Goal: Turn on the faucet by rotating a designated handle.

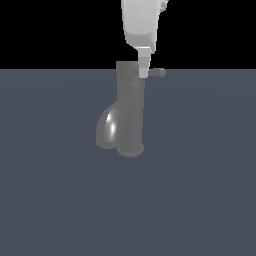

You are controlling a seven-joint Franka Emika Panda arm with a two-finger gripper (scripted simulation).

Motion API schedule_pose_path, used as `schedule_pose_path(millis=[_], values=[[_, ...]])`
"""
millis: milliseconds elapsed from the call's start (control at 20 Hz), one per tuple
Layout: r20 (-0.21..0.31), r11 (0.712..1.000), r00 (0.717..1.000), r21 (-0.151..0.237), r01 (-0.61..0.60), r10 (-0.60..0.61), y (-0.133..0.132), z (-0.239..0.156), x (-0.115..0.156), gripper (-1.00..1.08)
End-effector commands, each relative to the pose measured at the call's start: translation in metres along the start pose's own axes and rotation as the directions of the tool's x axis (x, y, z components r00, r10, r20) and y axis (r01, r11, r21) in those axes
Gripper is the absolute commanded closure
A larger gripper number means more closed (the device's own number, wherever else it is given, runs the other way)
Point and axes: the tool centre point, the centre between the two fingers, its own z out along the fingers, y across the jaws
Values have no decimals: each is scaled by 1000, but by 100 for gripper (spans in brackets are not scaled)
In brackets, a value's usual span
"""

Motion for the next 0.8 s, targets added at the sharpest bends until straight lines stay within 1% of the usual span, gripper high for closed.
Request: schedule_pose_path(millis=[0,750], values=[[0,1000,1000,1,-12,12,-8,0,12,108],[1,1000,1000,0,-23,23,-43,0,50,108]])
